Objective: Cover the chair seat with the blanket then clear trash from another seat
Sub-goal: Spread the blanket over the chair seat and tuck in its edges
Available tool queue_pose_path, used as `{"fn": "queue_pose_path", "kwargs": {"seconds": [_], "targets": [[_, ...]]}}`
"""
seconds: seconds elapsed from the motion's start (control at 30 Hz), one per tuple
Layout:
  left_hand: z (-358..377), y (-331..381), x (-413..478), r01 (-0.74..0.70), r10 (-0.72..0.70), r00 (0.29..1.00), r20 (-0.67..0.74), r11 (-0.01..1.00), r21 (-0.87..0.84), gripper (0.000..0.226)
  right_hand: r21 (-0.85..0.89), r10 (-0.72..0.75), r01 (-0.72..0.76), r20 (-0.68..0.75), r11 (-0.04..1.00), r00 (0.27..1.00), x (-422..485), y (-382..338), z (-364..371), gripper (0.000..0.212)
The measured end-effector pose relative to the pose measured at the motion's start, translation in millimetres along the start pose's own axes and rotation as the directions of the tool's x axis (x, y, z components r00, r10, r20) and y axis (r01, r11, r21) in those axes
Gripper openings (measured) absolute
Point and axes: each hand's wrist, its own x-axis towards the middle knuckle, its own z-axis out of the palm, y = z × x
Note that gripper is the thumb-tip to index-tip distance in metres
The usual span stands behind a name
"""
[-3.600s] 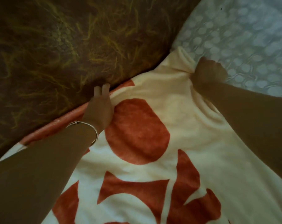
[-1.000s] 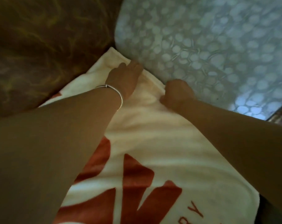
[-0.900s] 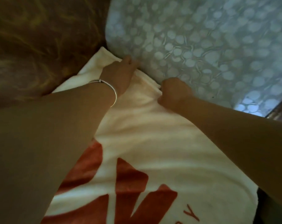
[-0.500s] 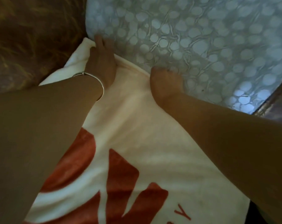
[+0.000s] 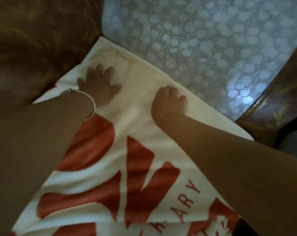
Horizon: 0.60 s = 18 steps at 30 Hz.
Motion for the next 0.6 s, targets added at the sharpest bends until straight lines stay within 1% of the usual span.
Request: {"fn": "queue_pose_path", "kwargs": {"seconds": [0.07, 0.13, 0.2, 0.3, 0.4, 0.47, 0.53, 0.6], "targets": [[3.1, -21.0, -28.2, -0.072, 0.072, 0.997, 0.009, 0.997, -0.015, 0.064, -0.025, -0.007, 0.006, -0.022, 1.000, 1.000, -18.6, -8.2, -3.1, 0.051], [6.2, -51.2, -61.4, -0.176, 0.176, 0.984, -0.019, 0.984, 0.012, 0.065, -0.060, -0.101, 0.097, -0.065, 0.993, 0.993, -46.7, -27.5, -8.2, 0.045], [10.1, -80.8, -94.9, -0.219, 0.217, 0.974, -0.062, 0.976, -0.016, 0.064, -0.069, -0.203, 0.198, -0.081, 0.978, 0.976, -77.0, -51.8, -13.1, 0.041], [15.2, -138.9, -154.9, -0.171, 0.164, 0.983, -0.087, 0.982, -0.081, 0.062, -0.046, -0.308, 0.305, -0.096, 0.951, 0.946, -126.6, -106.0, -18.8, 0.039], [28.8, -208.3, -217.0, -0.123, 0.115, 0.987, -0.116, 0.990, -0.065, 0.057, -0.047, -0.402, 0.399, -0.112, 0.916, 0.909, -176.2, -162.4, -17.6, 0.039], [38.4, -257.4, -262.0, -0.046, 0.031, 0.992, -0.123, 0.992, -0.117, 0.056, -0.052, -0.468, 0.465, -0.129, 0.884, 0.874, -209.8, -198.6, -13.6, 0.036], [47.7, -300.9, -303.9, 0.036, -0.047, 0.995, -0.087, 0.991, -0.125, 0.061, -0.060, -0.527, 0.523, -0.110, 0.850, 0.843, -242.4, -232.6, -8.0, 0.037], [57.3, -339.5, -343.1, 0.116, -0.123, 0.991, -0.047, 0.985, -0.129, 0.074, -0.072, -0.577, 0.572, -0.093, 0.817, 0.812, -273.3, -265.1, -0.4, 0.041]]}}
